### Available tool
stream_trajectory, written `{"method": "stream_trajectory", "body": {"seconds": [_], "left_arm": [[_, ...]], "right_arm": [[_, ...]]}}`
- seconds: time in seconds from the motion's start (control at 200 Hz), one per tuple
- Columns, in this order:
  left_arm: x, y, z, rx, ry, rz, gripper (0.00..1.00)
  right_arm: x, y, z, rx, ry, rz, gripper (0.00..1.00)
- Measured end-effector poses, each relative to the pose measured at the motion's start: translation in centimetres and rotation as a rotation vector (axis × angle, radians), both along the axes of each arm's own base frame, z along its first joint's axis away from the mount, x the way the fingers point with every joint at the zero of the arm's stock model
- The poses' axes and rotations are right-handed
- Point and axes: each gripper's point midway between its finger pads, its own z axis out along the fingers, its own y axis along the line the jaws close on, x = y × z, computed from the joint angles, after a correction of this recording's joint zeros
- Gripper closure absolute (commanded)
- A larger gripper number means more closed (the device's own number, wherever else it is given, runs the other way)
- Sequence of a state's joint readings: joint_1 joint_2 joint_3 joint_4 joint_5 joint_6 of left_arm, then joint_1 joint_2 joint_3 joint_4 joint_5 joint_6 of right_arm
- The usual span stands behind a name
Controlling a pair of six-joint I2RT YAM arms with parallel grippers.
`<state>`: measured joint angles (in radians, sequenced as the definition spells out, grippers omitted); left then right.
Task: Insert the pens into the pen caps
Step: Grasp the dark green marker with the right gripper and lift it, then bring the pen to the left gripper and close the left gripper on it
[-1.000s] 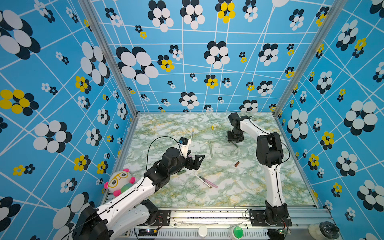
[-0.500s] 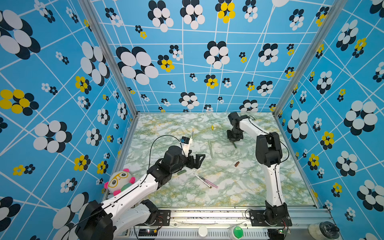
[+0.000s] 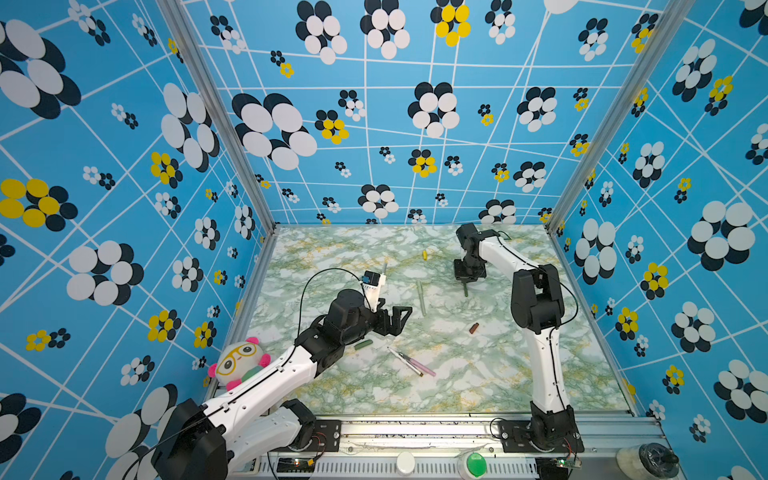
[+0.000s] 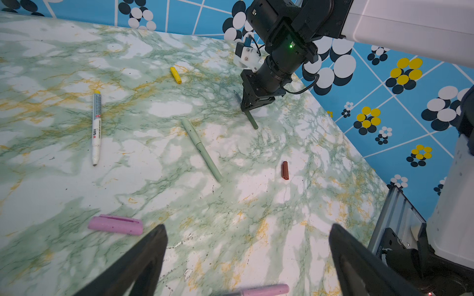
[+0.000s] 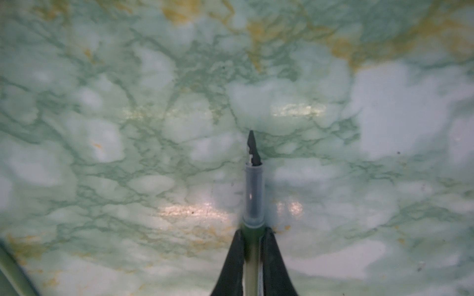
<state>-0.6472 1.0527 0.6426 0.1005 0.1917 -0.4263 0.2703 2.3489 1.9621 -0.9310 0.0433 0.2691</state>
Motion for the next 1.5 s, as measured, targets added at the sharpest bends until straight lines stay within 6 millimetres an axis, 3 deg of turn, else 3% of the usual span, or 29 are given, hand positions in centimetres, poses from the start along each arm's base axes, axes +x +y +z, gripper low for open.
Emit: {"method": "stream_trajectory", "body": {"seconds": [0.2, 0.27, 0.375, 0.59, 0.73, 0.935, 1.244, 1.499], "left_arm": [[-0.2, -0.1, -0.1, 0.001, 0.014, -0.014, 0.01], [-0.1, 0.0, 0.3, -0.007, 0.017, -0.021, 0.0], [0.1, -0.1, 1.0, -0.027, 0.018, -0.036, 0.01], [0.3, -0.5, 1.6, -0.099, 0.088, -0.092, 0.06], [0.8, -1.8, 2.4, -0.161, 0.151, -0.14, 0.1], [1.2, -4.0, 4.0, -0.271, 0.223, -0.224, 0.13], [1.4, -5.4, 5.6, -0.338, 0.259, -0.286, 0.26], [1.8, -5.8, 5.5, -0.358, 0.279, -0.285, 0.35]], "right_arm": [[-1.2, 0.7, 0.4, 0.067, 0.009, -0.015, 1.0], [-1.9, 1.2, 1.7, 0.116, -0.003, -0.024, 1.0], [-2.4, 2.5, 5.7, 0.227, -0.077, -0.037, 1.0], [-4.1, 7.2, 17.6, 0.541, -0.332, 0.023, 1.0], [-6.9, 11.5, 21.6, 0.695, -0.398, 0.129, 1.0], [-10.5, 15.9, 23.5, 0.823, -0.415, 0.271, 1.0], [-12.9, 17.5, 25.2, 0.937, -0.427, 0.346, 1.0], [-14.1, 19.0, 25.5, 0.997, -0.412, 0.388, 1.0]]}}
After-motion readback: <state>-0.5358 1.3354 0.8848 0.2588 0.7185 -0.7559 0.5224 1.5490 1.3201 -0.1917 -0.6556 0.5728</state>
